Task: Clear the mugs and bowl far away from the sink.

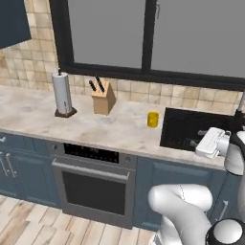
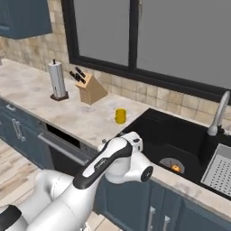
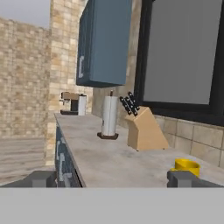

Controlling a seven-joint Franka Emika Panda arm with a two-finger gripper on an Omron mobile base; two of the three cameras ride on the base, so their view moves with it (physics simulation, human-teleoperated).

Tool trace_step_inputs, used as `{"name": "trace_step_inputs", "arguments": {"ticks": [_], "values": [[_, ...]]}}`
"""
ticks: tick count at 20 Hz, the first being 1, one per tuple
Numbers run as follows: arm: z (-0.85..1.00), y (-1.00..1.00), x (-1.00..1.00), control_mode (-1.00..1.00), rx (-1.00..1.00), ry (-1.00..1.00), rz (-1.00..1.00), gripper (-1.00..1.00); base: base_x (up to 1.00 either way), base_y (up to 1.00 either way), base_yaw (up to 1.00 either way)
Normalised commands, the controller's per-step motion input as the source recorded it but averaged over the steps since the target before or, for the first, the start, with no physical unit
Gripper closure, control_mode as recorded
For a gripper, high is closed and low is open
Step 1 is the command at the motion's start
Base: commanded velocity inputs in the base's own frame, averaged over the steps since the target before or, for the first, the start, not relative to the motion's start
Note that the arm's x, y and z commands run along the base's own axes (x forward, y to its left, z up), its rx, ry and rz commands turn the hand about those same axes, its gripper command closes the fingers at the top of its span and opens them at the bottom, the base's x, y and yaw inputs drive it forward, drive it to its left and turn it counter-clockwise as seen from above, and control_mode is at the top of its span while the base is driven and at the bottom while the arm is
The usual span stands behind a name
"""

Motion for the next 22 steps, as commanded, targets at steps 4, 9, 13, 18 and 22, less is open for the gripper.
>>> {"name": "trace_step_inputs", "arguments": {"ticks": [4,9,13,18,22], "values": [[0.0,0.0,0.0,1.0,0.0,0.0,0.0,-1.0,0.32,0.2,-0.37],[0.0,0.0,0.0,1.0,0.0,0.0,0.0,-1.0,0.23,0.63,-0.31],[0.0,0.0,0.0,1.0,0.0,0.0,0.0,-1.0,0.08,0.97,-0.26],[0.0,0.0,0.0,1.0,0.0,0.0,0.0,-1.0,0.11,0.79,-0.24],[0.0,0.0,0.0,1.0,0.0,0.0,0.0,-1.0,0.48,0.23,-0.25]]}}
